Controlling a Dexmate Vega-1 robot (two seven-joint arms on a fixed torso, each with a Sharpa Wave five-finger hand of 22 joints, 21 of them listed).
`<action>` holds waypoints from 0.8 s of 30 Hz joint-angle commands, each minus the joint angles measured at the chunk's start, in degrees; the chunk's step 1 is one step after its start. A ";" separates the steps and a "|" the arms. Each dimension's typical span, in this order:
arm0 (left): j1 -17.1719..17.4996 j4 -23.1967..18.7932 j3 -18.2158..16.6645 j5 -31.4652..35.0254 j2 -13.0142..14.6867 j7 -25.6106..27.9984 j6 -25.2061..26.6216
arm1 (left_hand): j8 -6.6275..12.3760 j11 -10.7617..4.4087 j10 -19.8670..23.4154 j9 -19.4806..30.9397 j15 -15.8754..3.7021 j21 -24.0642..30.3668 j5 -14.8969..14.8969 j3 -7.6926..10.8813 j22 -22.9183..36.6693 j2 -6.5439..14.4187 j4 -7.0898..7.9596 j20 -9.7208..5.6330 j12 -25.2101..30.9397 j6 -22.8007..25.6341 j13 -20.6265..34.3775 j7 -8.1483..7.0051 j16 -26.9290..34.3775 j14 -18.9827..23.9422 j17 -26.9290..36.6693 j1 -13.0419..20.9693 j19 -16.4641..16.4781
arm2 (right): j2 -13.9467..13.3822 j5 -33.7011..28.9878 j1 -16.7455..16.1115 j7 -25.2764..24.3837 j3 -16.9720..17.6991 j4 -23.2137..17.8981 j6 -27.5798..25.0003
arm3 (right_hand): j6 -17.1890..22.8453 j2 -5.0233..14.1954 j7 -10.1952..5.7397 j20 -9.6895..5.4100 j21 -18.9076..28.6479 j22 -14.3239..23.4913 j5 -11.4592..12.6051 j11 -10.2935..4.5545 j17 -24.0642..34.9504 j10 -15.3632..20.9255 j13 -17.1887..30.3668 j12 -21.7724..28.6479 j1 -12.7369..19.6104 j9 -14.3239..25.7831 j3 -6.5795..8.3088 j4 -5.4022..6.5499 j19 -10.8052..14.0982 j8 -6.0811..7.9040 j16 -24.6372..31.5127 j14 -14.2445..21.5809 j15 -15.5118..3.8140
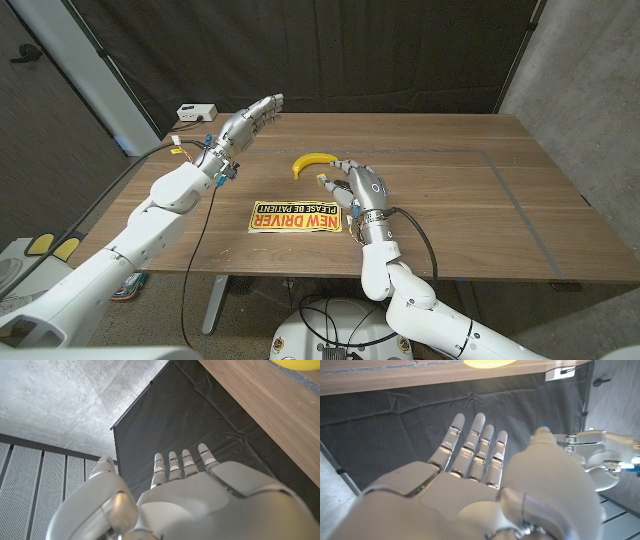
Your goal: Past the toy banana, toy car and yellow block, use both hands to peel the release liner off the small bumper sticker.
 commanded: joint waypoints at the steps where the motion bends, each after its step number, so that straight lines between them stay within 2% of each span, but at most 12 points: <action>1: -3.20 3.36 1.19 -1.13 -1.49 -3.08 -1.02 | 0.04 0.44 -0.28 0.04 0.07 -0.36 -0.05 0.03 0.07 0.23 -0.32 -0.11 -0.17 -0.34 0.16 0.09 0.07 -0.47 0.08 -0.09 -0.74 | 2.13 -9.47 4.10 24.16 -9.77 -5.38 -27.75 | -4.17 -0.97 0.61 1.34 -0.90 -0.01 1.09 0.37 -2.03 -2.95 -0.45 -2.16 -4.28 0.17 -2.48 1.46 -2.92 0.07 -3.07 -4.74 0.13; 7: -3.70 4.15 1.46 -1.56 -1.75 -3.93 -1.33 | 0.07 0.50 -0.25 0.04 0.09 -0.41 -0.06 0.07 0.07 0.29 -0.39 0.01 -0.22 -0.30 0.15 0.04 0.13 -0.46 0.03 -0.16 -0.85 | 4.48 -11.69 6.04 25.85 -14.22 -1.82 -31.03 | -5.95 -2.23 0.44 2.77 -2.51 -0.18 1.73 1.04 -3.77 -6.04 -0.99 -4.30 -7.66 0.07 -4.78 2.07 -7.14 0.40 -5.72 -9.10 1.61; 10: -3.56 4.30 1.37 -1.72 -1.70 -4.09 -1.59 | 0.10 0.61 -0.29 0.03 0.16 -0.44 -0.07 0.09 0.07 0.32 -0.42 0.06 -0.27 -0.24 0.14 0.08 0.14 -0.49 0.01 -0.21 -0.90 | 6.61 -13.25 7.07 25.19 -16.33 1.75 -33.29 | -6.53 -2.26 0.47 3.12 -3.10 -0.20 1.98 0.71 -4.13 -6.50 -0.95 -4.58 -7.85 0.05 -5.04 1.95 -8.66 0.39 -6.17 -9.88 1.47; 15: -2.65 3.60 0.79 -1.61 -1.17 -3.55 -1.97 | 0.11 0.55 -0.25 0.03 0.09 -0.45 -0.08 0.11 0.07 0.37 -0.47 0.02 -0.31 -0.26 0.14 0.13 0.15 -0.59 -0.03 -0.32 -0.90 | 9.86 -13.79 7.17 22.61 -17.46 6.10 -37.30 | -6.52 -2.12 0.64 3.26 -3.31 -0.20 2.36 0.55 -4.45 -6.23 -0.87 -4.52 -6.86 0.02 -4.88 1.28 -9.18 0.59 -6.24 -9.86 1.46; 17: -2.31 3.36 0.57 -1.67 -1.00 -3.46 -2.19 | 0.11 0.51 -0.22 0.03 0.08 -0.43 -0.09 0.11 0.07 0.38 -0.49 -0.05 -0.32 -0.24 0.13 0.15 0.17 -0.59 -0.04 -0.36 -0.85 | 9.74 -13.03 7.23 22.42 -17.65 6.05 -37.69 | -6.68 -1.99 0.69 3.28 -3.39 -0.21 2.61 0.54 -4.63 -6.47 -0.82 -4.64 -6.21 0.01 -4.74 0.88 -9.36 0.62 -6.35 -10.07 1.52; 21: -1.99 3.11 0.43 -1.87 -0.86 -3.59 -2.37 | 0.14 0.51 -0.05 0.03 0.12 -0.44 -0.10 0.11 0.07 0.40 -0.52 -0.02 -0.30 -0.19 0.13 0.20 0.21 -0.58 -0.07 -0.47 -0.82 | 9.51 -12.45 8.95 23.55 -19.76 6.51 -40.13 | -7.67 -2.34 0.66 3.08 -3.29 -0.20 2.78 1.78 -4.73 -7.26 -0.73 -4.99 -6.68 -0.01 -5.25 0.89 -9.06 0.40 -6.43 -10.47 1.60; 24: -1.80 2.94 0.39 -1.90 -0.80 -3.64 -2.48 | 0.15 0.52 -0.10 0.03 0.11 -0.46 -0.10 0.12 0.07 0.41 -0.55 -0.04 -0.35 -0.18 0.12 0.15 0.24 -0.59 -0.09 -0.54 -0.87 | 9.10 -11.15 10.01 24.14 -20.73 6.29 -40.86 | -8.54 -2.27 0.72 3.00 -3.28 -0.20 2.97 1.93 -4.91 -8.03 -0.67 -5.33 -6.68 -0.02 -5.39 0.82 -8.98 0.23 -6.64 -11.00 1.76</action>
